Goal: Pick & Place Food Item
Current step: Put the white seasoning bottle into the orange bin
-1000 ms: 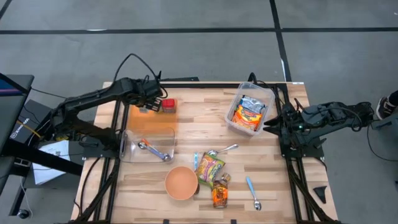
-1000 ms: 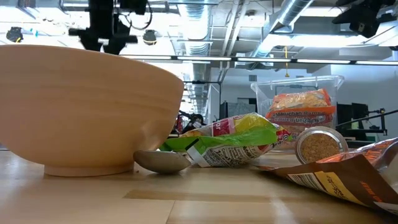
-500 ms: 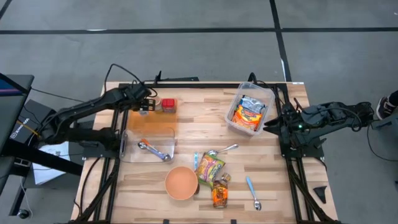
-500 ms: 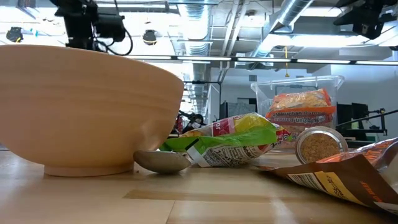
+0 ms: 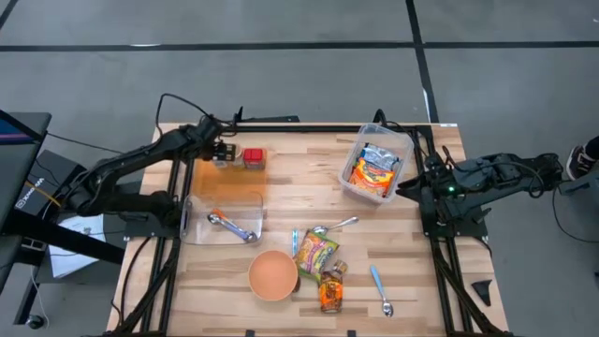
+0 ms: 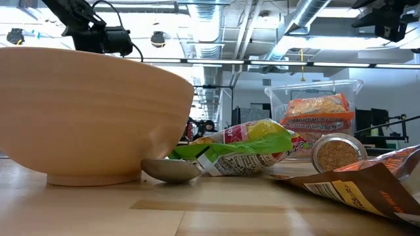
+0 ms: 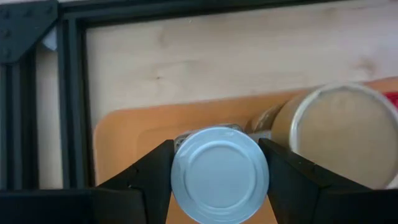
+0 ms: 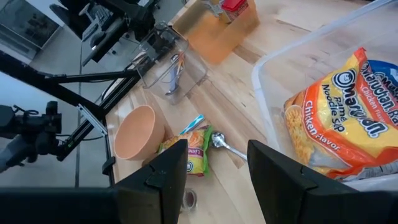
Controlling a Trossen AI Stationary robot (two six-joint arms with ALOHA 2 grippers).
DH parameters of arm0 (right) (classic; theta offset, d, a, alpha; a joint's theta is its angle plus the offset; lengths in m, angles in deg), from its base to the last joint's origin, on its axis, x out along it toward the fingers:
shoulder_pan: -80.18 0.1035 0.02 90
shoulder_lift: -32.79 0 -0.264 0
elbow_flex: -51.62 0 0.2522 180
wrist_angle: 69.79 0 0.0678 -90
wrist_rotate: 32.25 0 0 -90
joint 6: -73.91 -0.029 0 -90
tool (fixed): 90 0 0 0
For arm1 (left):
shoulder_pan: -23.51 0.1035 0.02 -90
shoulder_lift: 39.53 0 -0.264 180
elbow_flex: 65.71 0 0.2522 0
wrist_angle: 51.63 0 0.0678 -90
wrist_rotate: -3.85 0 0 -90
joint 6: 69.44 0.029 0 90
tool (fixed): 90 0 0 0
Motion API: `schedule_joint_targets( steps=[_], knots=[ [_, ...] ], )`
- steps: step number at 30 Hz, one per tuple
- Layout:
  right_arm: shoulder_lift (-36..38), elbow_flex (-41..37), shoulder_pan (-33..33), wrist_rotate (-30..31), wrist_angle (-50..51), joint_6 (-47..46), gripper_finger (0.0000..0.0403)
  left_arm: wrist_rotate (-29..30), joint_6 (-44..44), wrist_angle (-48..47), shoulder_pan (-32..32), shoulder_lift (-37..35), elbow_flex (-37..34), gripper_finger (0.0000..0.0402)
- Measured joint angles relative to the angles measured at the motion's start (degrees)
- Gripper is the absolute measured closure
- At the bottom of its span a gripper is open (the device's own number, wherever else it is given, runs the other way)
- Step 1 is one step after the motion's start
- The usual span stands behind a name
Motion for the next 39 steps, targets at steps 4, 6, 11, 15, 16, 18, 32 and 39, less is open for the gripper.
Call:
schedule_joint_targets(
  steps=[4, 6, 11, 15, 16, 18, 32, 39],
  knots=[
    [-0.56, 0.0, 0.02, 0.03, -0.02, -0.54, 0.024, -1.48, 1.78, 1.49, 1.36, 1.73, 0.0, 0.0204],
    [-1.2, 0.04, 0.02, 0.13, -0.04, -0.75, 0.024, -1.68, 2.67, 2.52, 1.48, 2.49, 0.08, 0.0204],
    [-2.72, 0.0, 0.01, 0.48, -0.01, -1.42, 0.024, -2.17, 3.79, 4.04, 1.41, 3.39, 0.15, 0.0204],
    [-3.81, 0.0, 0.02, 0.52, -0.07, -1.44, 0.024, -2.64, 3.02, 4.08, 1.42, 3.46, 0.1, 0.0166],
    [-4.06, 0.0, 0.02, 0.54, -0.04, -1.44, 0.024, -2.77, 2.95, 3.95, 1.42, 3.51, 0.04, 0.0155],
    [-4.13, 0.0, 0.02, 0.54, -0.04, -1.44, 0.024, -3.22, 2.91, 3.98, 1.4, 3.52, 0.02, 0.0144],
    [-3.98, 0.0, 0.02, 0.54, -0.08, -1.44, 0.024, -5.54, 2.62, 4.39, 1.2, -1.42, 0.0, 0.0191],
    [-3.98, 0.0, 0.02, 1.29, -0.07, -1.37, 0.024, -7.78, 1.14, 4.65, 0.54, -3.37, 0.0, 0.0159]
  ],
)
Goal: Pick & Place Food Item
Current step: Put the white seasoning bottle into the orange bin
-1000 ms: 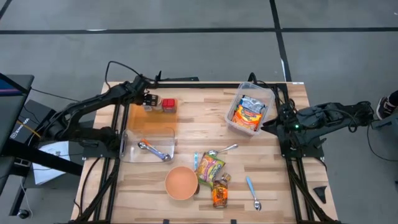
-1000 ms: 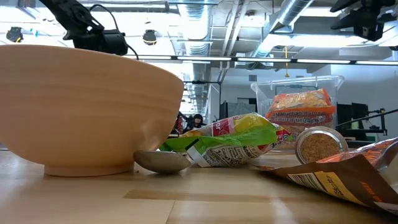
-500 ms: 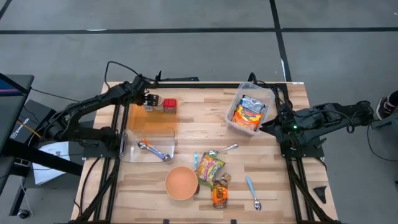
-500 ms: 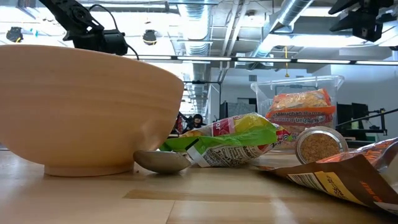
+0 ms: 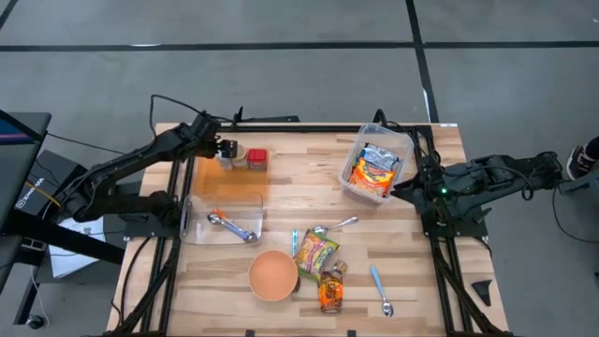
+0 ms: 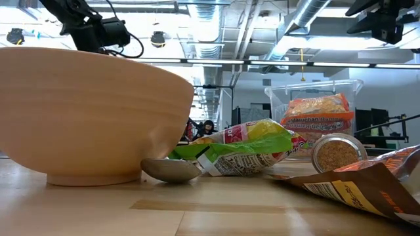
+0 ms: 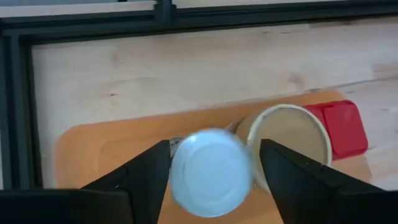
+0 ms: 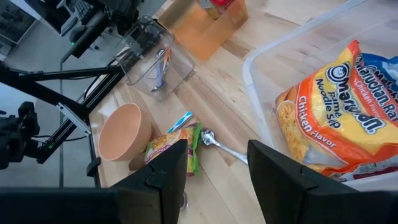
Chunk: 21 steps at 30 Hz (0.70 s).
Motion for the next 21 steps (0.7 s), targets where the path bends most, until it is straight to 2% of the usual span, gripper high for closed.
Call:
schedule_joint_targets(
  steps=[21],
  knots=[
    [0.0, 0.0, 0.0, 0.0, -0.02, -0.04, 0.024, -0.74, -3.6, 0.11, -2.15, 0.04, 0.02, 0.0192]
  ],
)
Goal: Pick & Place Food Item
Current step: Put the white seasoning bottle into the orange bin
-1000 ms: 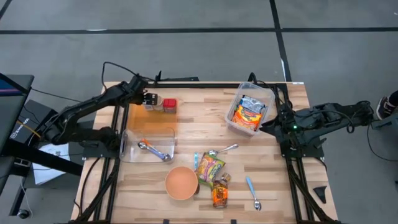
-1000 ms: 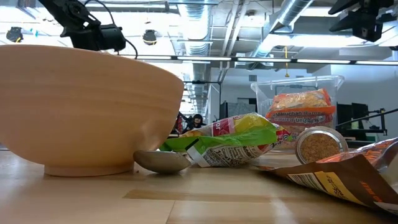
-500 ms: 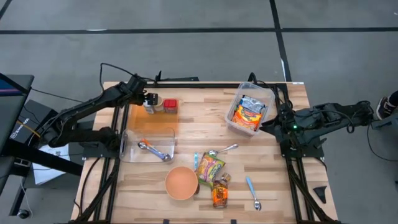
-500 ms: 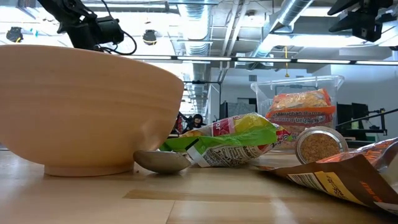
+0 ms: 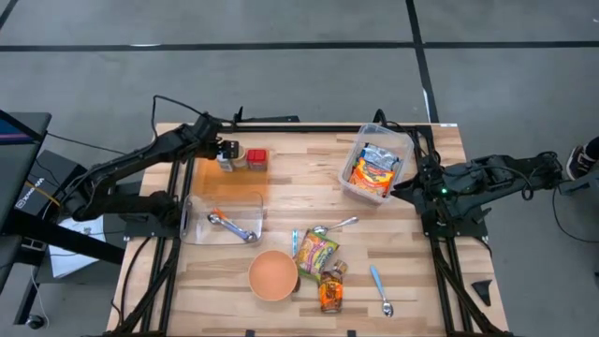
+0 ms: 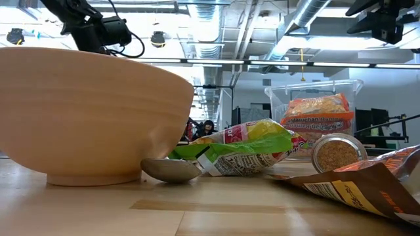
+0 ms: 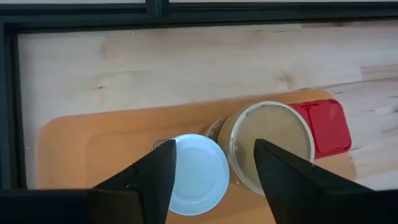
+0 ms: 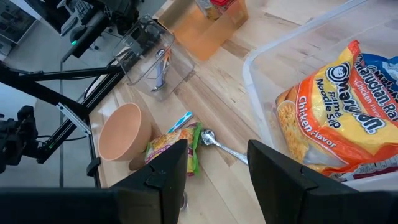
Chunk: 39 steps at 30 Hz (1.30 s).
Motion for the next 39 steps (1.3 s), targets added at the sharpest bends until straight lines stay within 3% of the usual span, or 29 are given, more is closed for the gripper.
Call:
schedule_joint_targets(
  steps=[9, 14, 20, 23, 30, 39],
  knots=[
    [0.0, 0.0, 0.0, 0.0, 0.0, 0.02, 0.024, 3.58, -4.27, -0.08, -1.5, -2.74, 0.0, 0.0222],
    [0.0, 0.0, 0.0, 0.01, 0.02, 0.06, 0.024, 2.56, -3.44, -1.03, -2.17, -6.84, 0.04, 0.0248],
    [-0.04, 0.0, 0.0, 0.02, 0.02, 0.28, 0.024, 2.19, -3.68, -12.61, -7.27, -8.66, -0.1, 0.0337],
    [-0.04, 0.0, 0.0, 0.39, 0.02, 0.66, 0.024, 3.27, -6.21, -12.02, -10.87, -8.62, -2.51, 0.039],
    [-0.04, 0.0, 0.0, 1.31, 0.02, 0.9, 0.024, 5.81, -10.81, -4.93, -11.51, -6.69, -9.05, 0.04],
    [-0.04, 0.0, 0.0, 1.12, 0.04, 0.58, 0.024, 6.08, -11.57, 2.48, -11.31, -2.09, -11.56, 0.0401]
  ],
)
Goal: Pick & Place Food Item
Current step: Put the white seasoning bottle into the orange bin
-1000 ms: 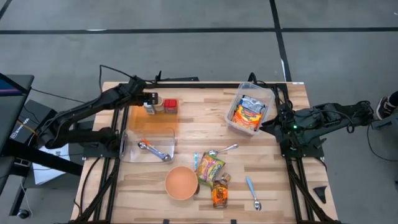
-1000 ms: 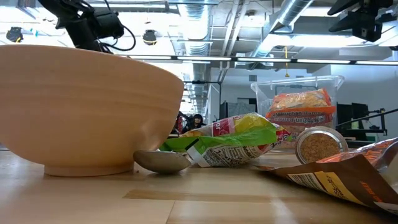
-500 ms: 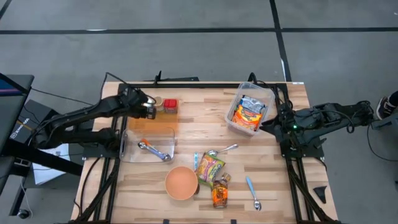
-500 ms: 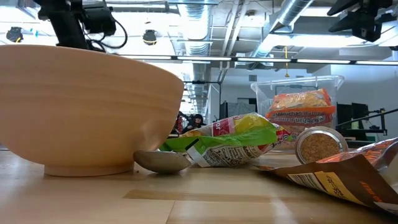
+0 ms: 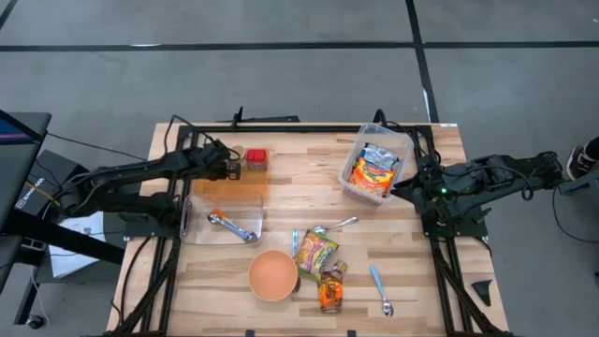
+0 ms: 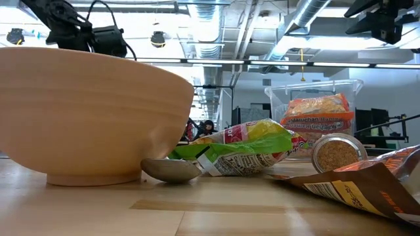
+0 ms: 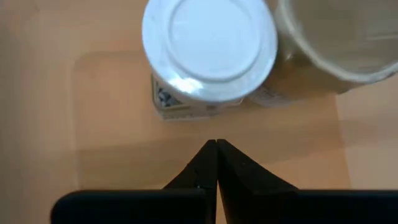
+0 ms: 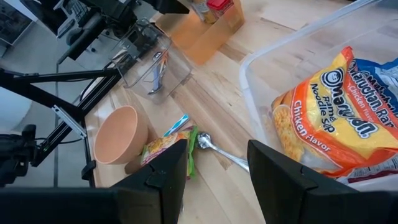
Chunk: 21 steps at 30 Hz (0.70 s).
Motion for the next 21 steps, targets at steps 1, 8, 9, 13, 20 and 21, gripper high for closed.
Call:
schedule_joint_targets(
  steps=[1, 8, 9, 13, 20, 21],
  knots=[
    [0.0, 0.0, 0.0, -0.03, 0.0, -0.24, 0.024, -0.08, -0.02, -0.01, -0.04, 0.2, -0.03, 0.0401],
    [0.0, 0.0, 0.0, -0.03, 0.0, -0.56, 0.024, 0.29, 0.03, 2.1, 0.25, 0.29, -0.03, 0.0401],
    [0.0, 0.0, 0.0, 0.01, 0.0, -0.56, 0.024, 0.54, 0.04, 2.64, 0.53, 0.29, -0.03, 0.0401],
    [0.0, 0.0, 0.0, 0.03, 0.0, -0.56, 0.024, 0.47, 0.01, 4.41, 0.9, 0.29, -0.03, 0.0401],
    [0.0, 0.0, 0.0, 0.17, -0.02, -0.58, 0.024, 1.04, -1.07, 6.07, 0.89, 0.45, -0.03, 0.0401],
    [0.0, 0.0, 0.0, 0.17, -0.02, -0.58, 0.024, 1.02, -1.13, 6.49, 0.89, 0.45, -0.03, 0.0401]
  ],
)
